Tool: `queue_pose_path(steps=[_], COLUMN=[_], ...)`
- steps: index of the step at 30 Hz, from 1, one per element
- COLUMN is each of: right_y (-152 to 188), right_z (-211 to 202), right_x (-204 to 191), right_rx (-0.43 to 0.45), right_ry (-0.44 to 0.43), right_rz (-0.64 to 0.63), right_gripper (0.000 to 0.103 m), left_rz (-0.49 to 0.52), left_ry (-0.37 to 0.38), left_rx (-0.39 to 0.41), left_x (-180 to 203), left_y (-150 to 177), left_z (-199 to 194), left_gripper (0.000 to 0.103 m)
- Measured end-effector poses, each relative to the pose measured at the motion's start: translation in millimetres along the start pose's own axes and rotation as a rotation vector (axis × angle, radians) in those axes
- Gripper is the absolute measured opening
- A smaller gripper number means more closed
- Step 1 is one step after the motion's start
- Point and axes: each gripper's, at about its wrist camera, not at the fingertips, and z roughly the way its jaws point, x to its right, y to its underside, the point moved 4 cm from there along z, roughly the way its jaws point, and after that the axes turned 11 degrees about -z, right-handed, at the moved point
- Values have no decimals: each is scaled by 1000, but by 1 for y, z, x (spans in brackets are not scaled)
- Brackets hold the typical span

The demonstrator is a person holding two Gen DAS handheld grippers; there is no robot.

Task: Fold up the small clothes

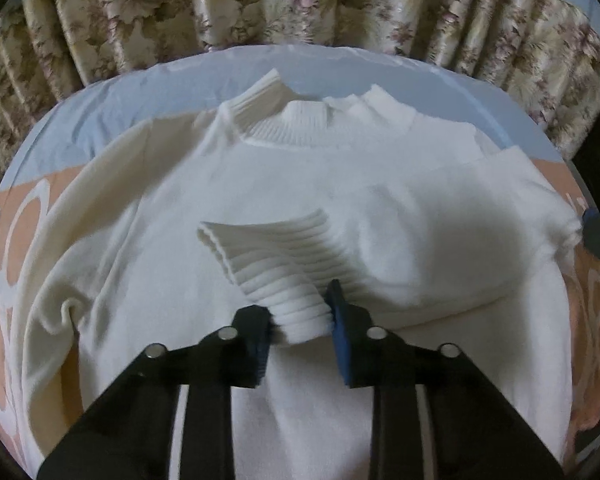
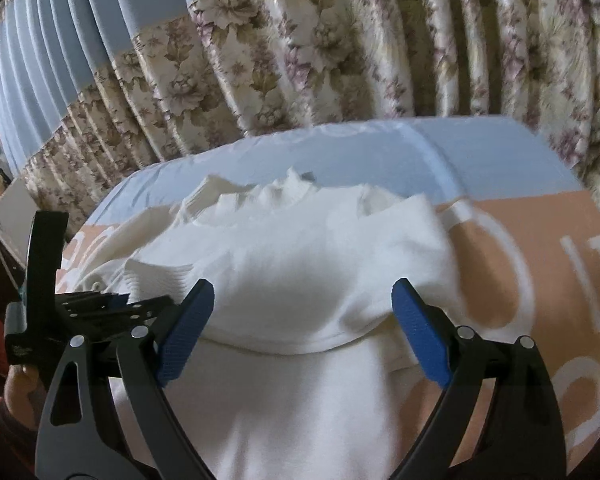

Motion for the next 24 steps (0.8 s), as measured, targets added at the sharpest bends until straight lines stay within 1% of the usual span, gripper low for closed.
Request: queue_pose_path(steps=[2, 3, 5, 7, 8, 10, 12, 15, 18, 20, 22, 23, 24], right_y=[-5, -6, -9, -9, -7, -5, -3, 0, 2, 7, 11, 11, 10], right_z=[-7, -9, -20, -23, -23, -18, -6, 20, 43, 58, 67, 67, 67], right_x=[15, 20, 44, 63, 72, 79, 80, 70, 64, 63, 62, 60, 59], right_rx=[7, 10, 25, 13, -1, -24, -56, -118, -177, -230, -265, -262, -254], right_ry=[36, 47, 82, 92, 102, 105, 68, -26, -28, -15, 19, 28, 31], right_rz=[10, 16, 59, 101, 116, 123, 140, 146, 121, 114, 89, 68, 51], right_gripper=[91, 91, 91, 91, 91, 91, 90, 75, 63, 57, 41, 35, 14], left_rz=[6, 5, 8, 7, 1, -21, -35, -46, -55, -67, -83, -88, -90], left_ry=[6, 0, -35, -89, -103, -119, -125, -118, -116, -112, -105, -99, -93], left_rx=[8, 27, 68, 105, 111, 109, 104, 84, 72, 60, 51, 52, 55], left_x=[-3, -9, -19, -37, -45, -62, -73, -80, -84, -87, -91, -93, -93], left_y=[-5, -10, -18, -29, -32, -40, -43, -40, -33, -27, -23, -22, -23], left_z=[-2, -7, -14, -20, -21, -20, -17, -12, -10, -7, -4, -4, -4], left_gripper=[25, 25, 25, 25, 25, 25, 25, 26, 26, 27, 28, 28, 28])
